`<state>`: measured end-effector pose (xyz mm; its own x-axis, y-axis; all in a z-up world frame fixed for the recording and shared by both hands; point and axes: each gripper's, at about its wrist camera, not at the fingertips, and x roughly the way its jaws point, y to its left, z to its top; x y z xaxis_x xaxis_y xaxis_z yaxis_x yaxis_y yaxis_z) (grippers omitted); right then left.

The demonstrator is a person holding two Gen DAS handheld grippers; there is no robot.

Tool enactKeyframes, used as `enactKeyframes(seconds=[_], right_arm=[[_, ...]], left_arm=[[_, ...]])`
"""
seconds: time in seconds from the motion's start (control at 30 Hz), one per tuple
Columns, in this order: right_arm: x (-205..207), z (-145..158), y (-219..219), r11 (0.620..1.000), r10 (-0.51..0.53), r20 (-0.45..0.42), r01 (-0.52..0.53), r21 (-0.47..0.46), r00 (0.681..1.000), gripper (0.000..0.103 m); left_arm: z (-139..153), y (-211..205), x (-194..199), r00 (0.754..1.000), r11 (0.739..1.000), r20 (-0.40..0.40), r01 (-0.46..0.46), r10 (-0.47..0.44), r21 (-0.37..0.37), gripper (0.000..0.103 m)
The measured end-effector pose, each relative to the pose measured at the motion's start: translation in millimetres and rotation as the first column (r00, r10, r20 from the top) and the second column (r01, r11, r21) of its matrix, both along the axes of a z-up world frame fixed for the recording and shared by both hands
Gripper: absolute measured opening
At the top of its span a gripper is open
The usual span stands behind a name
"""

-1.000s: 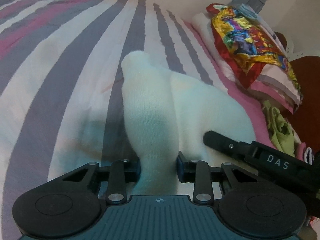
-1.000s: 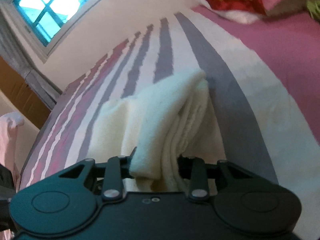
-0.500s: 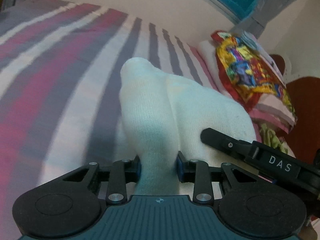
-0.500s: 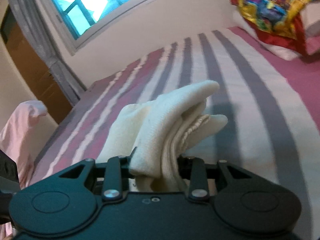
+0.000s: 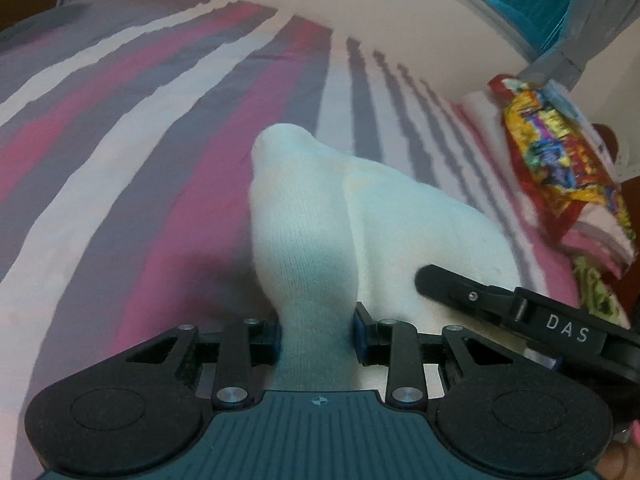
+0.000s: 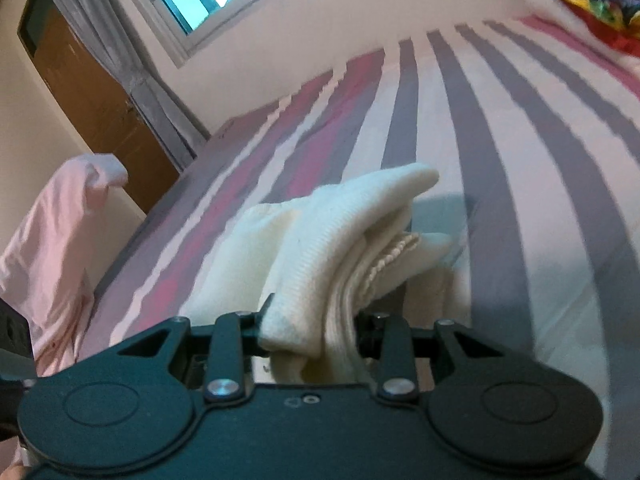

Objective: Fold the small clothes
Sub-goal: 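Lift the bundle end and fold it over the bundle with both tools, then open both tools and release the folded sweater onto the bed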

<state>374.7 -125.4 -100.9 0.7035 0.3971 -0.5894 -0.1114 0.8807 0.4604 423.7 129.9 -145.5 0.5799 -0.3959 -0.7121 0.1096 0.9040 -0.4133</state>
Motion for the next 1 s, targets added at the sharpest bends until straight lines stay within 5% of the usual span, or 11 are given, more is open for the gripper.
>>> enactKeyframes(seconds=[0.13,0.37,0.73,0.93,1.0], right_arm=[[3,-22,9,0.998,0.009,-0.054,-0.012,-0.06,0.999,0.034],[7,-36,-6,0.995,-0.054,-0.128,0.042,-0.094,0.99,0.048],[46,-45,-34,0.975,-0.124,-0.211,0.159,0.157,0.97,0.049],[34,-27,1,0.991,-0.062,-0.008,0.061,-0.122,0.998,0.037],[36,-39,7,0.969,-0.068,-0.027,0.06,-0.238,0.997,0.037]], left_arm=[[-27,2,0,1.0,1.0,-0.029,0.003,-0.002,0.027,0.047],[-21,8,-14,1.0,0.998,-0.024,-0.005,0.007,0.062,0.048],[-11,11,-49,0.999,0.994,-0.011,0.036,-0.035,0.104,0.048],[-28,-1,-46,0.999,0.987,-0.02,0.029,-0.026,0.161,0.052],[-22,0,-46,0.999,0.99,-0.038,-0.007,0.012,0.138,0.052]])
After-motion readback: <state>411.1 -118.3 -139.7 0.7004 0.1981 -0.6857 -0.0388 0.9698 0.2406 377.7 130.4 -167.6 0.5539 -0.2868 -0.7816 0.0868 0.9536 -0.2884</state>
